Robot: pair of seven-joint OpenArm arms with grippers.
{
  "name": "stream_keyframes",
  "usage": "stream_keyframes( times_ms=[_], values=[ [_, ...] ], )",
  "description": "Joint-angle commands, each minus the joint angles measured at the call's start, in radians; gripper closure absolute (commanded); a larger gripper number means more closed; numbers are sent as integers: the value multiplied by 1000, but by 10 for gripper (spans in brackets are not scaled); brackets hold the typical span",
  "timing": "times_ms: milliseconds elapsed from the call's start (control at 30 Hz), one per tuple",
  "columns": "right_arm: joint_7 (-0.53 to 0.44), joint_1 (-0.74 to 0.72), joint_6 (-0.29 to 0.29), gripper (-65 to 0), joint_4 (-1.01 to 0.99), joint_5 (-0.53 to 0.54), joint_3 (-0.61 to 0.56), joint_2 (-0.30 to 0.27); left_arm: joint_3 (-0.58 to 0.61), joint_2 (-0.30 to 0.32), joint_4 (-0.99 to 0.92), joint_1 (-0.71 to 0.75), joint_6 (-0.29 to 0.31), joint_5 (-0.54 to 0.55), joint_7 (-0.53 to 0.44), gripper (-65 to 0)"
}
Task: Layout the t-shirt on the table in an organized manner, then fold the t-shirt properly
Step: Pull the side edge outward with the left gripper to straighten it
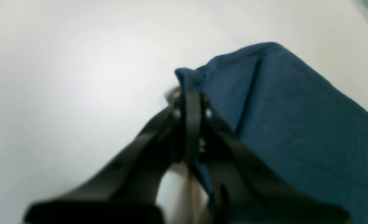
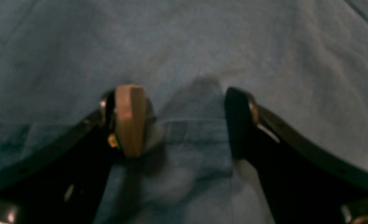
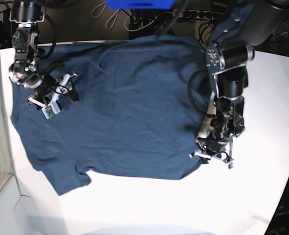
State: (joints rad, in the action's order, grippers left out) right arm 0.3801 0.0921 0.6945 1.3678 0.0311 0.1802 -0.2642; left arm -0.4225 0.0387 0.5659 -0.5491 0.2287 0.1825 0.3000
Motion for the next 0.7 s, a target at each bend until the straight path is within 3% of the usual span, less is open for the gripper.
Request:
stream_keyframes(
  times_ms=[0, 200, 433, 667],
  values=[
    [69, 7, 4, -369, -6, -47, 2, -10, 4, 17, 1, -36, -7, -5, 5, -13],
    [70, 7, 4, -369, -6, -49, 54, -10, 20, 68, -4, -93, -5, -7, 12, -4],
    [70, 18, 4, -369, -5, -49, 55, -22, 244, 109, -11, -190, -5, -7, 11, -4],
    [70, 34, 4, -369, 2, -49, 55, -20, 362, 119, -13, -245, -7, -7, 1, -4]
  ],
)
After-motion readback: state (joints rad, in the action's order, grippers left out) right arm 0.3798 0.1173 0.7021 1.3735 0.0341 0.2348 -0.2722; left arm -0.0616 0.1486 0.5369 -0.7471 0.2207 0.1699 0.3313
